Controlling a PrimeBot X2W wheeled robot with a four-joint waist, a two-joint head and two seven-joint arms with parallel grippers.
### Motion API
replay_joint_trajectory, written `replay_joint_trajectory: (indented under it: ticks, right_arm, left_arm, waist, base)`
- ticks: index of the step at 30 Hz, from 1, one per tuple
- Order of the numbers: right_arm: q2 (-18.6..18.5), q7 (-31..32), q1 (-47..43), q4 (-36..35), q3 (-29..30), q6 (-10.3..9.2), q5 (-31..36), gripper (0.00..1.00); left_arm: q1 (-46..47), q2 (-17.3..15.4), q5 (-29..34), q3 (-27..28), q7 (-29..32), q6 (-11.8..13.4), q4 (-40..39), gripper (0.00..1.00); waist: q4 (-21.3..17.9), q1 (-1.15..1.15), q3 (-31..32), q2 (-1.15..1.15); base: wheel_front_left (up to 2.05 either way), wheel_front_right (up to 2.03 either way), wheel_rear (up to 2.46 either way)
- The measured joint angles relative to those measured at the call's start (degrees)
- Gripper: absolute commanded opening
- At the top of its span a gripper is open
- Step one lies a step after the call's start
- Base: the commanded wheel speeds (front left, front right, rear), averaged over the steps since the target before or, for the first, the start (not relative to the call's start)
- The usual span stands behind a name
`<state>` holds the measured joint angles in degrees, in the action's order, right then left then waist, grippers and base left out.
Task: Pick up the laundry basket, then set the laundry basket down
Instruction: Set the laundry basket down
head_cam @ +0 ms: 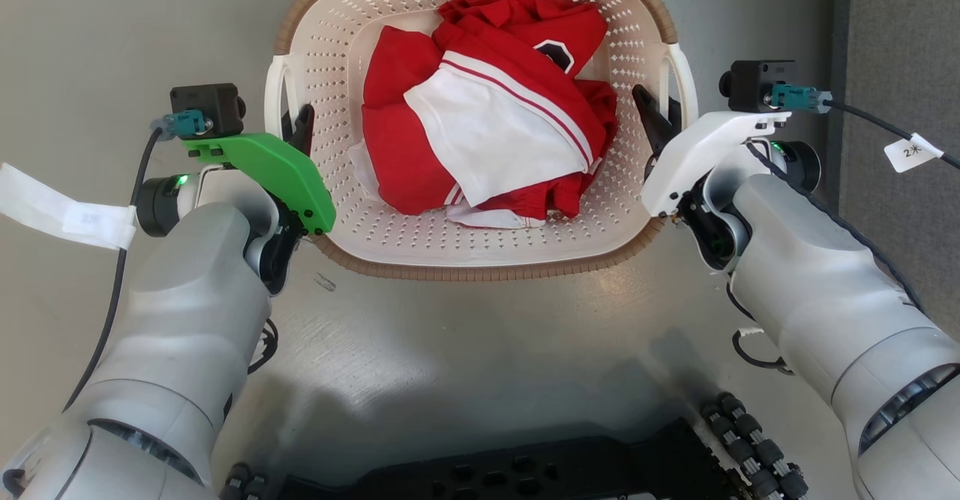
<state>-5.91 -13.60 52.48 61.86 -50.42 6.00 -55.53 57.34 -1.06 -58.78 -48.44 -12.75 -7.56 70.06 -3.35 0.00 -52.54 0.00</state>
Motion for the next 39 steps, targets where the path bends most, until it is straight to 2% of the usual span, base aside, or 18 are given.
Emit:
replay_joint_trajectory:
  ticks: [10, 11, 12, 13, 14, 39]
  right_arm:
    - [0.1, -0.1, 0.5, 0.6, -0.5, 0.0, -0.5, 0.0]
    - [0.1, -0.1, 0.5, 0.8, -0.5, 0.01, -0.5, 0.09]
    - [0.2, -0.1, 0.5, 0.9, -0.5, 0.02, -0.7, 0.4]
    - [0.2, -0.1, 0.5, 1.0, -0.5, 0.34, -1.0, 0.82]
    - [0.2, -0.1, 0.5, 1.0, -0.5, 0.89, -1.1, 1.0]
    - [0.7, -0.5, 1.0, 3.6, -1.4, 1.12, -2.1, 1.0]
  left_arm:
    - [0.1, 0.0, 0.0, 0.0, -0.5, 0.0, 0.3, 0.0]
    - [0.1, 0.1, 0.0, 0.0, -0.5, 0.0, 0.3, 0.19]
    - [0.1, 0.1, -0.1, 0.1, -0.5, 0.0, 0.4, 0.45]
    - [0.1, 0.1, -0.4, 0.3, -0.5, 0.0, 0.4, 0.86]
    - [0.2, 0.0, -0.6, 0.4, -0.5, 0.0, 0.6, 1.0]
    - [0.1, -0.2, -1.3, 0.1, -0.5, 0.0, 1.2, 1.0]
  waist:
    - [-0.1, 0.0, -0.1, 0.0]
    - [-0.1, 0.0, -0.1, 0.0]
    - [-0.1, 0.0, -0.1, 0.0]
    - [-0.1, 0.0, -0.1, 0.0]
    - [0.0, 0.0, -0.1, 0.0]
    - [0.1, 0.0, 2.3, 0.0]
  base:
    - [0.0, 0.0, 0.0]
    - [0.0, 0.0, 0.0]
    - [0.0, 0.0, 0.0]
    - [0.0, 0.0, 0.0]
    - [0.0, 0.0, 0.0]
    - [0.0, 0.0, 0.0]
